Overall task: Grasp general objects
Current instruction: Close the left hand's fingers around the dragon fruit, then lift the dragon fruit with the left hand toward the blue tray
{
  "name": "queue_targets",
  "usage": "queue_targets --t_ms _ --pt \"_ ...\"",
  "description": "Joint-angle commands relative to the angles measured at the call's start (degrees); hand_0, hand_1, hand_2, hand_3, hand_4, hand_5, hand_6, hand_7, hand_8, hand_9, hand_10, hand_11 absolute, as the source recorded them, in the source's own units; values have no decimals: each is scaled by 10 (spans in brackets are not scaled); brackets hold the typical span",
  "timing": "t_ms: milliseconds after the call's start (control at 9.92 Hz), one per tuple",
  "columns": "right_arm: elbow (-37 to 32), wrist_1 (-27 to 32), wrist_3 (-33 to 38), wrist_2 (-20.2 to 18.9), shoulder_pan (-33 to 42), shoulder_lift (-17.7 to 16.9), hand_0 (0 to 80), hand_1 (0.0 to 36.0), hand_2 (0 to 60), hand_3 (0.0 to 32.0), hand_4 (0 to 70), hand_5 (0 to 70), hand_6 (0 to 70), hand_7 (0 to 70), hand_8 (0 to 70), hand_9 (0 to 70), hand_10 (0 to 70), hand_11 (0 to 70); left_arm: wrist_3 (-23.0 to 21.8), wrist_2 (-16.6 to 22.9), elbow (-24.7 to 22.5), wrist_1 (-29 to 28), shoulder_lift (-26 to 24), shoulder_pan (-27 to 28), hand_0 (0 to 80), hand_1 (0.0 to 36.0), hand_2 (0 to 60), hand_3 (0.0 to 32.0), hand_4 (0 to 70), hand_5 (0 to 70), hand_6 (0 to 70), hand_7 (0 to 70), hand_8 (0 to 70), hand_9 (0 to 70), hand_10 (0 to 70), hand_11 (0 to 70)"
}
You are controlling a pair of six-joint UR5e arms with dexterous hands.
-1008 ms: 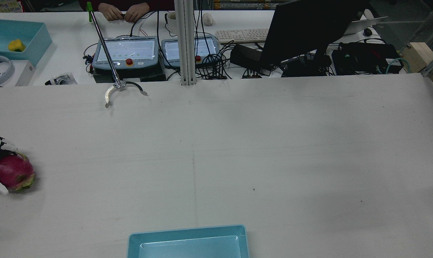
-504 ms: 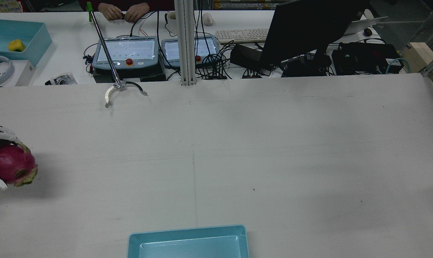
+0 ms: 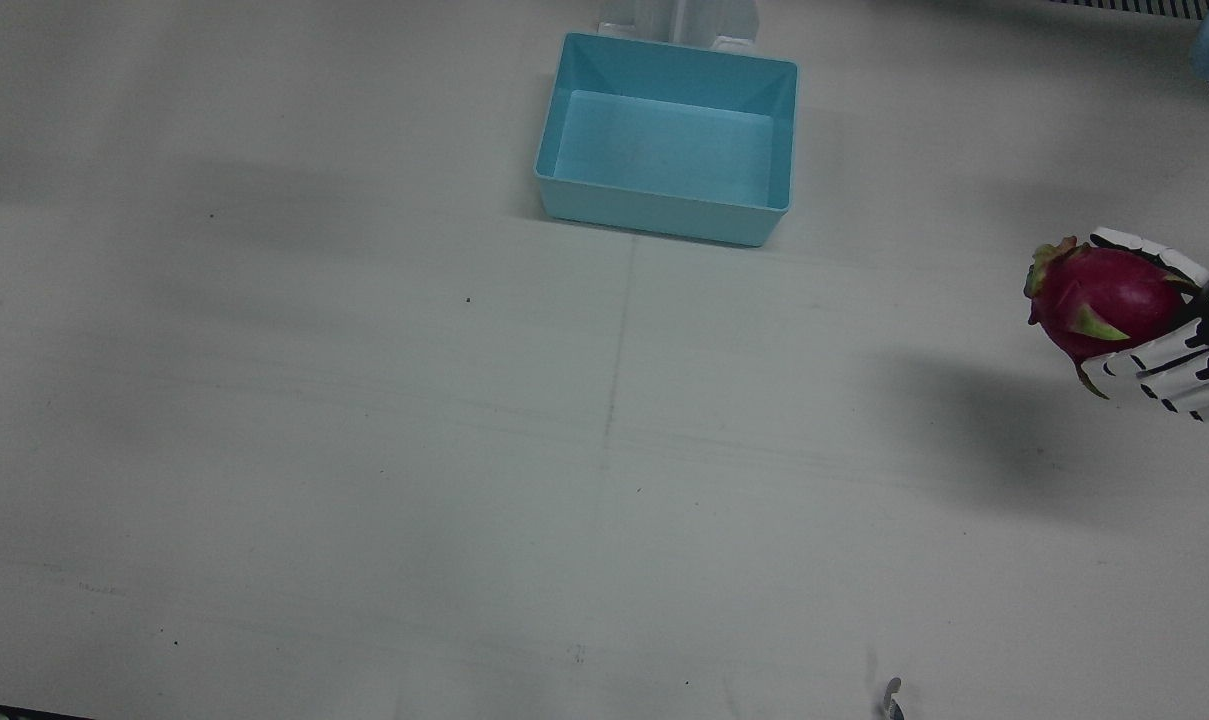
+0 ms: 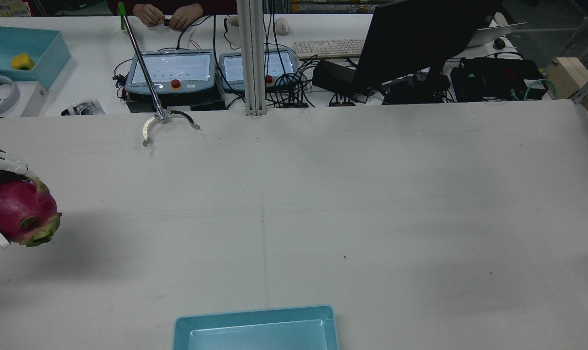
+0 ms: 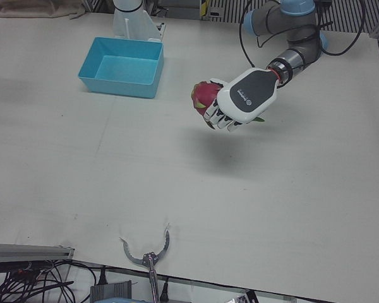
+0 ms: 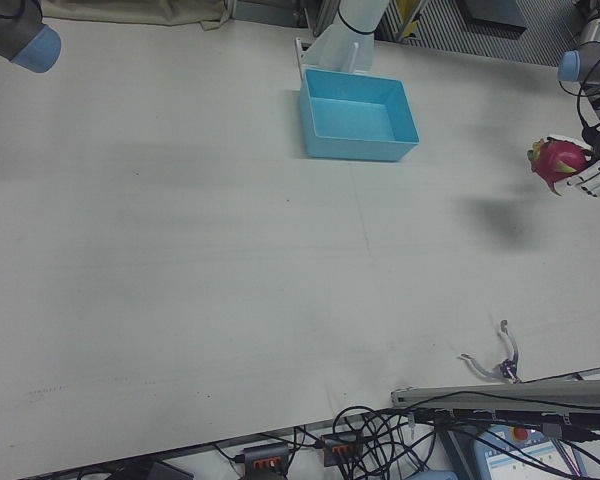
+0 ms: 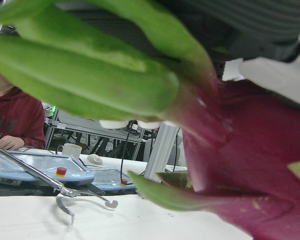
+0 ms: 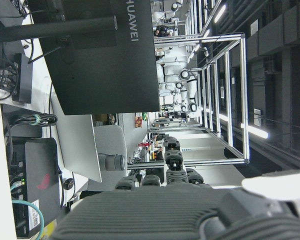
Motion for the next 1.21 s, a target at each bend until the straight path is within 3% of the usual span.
queue_targets --t_ms 0,202,504,807,1109 --pt "0 0 0 0 0 0 0 0 0 0 0 0 0 0 0 0 0 0 -107 3 -29 0 0 1 407 17 600 0 700 513 700 700 700 700 700 700" --pt "0 0 0 0 0 0 0 0 0 0 0 0 0 0 0 0 0 0 -163 3 -40 -15 0 4 430 11 600 0 700 516 700 700 700 700 700 700" --pt "0 0 0 0 0 0 0 0 0 0 0 0 0 0 0 0 0 0 -284 2 -41 -79 0 37 439 0 600 0 700 514 700 700 700 700 700 700" --pt "0 0 0 0 0 0 0 0 0 0 0 0 0 0 0 0 0 0 -304 -5 -50 -116 -1 99 451 0 600 0 700 541 700 700 700 700 700 700" --pt "0 0 0 0 0 0 0 0 0 0 0 0 0 0 0 0 0 0 -303 -28 -80 -116 -1 155 462 7 600 0 700 585 700 700 700 700 700 700"
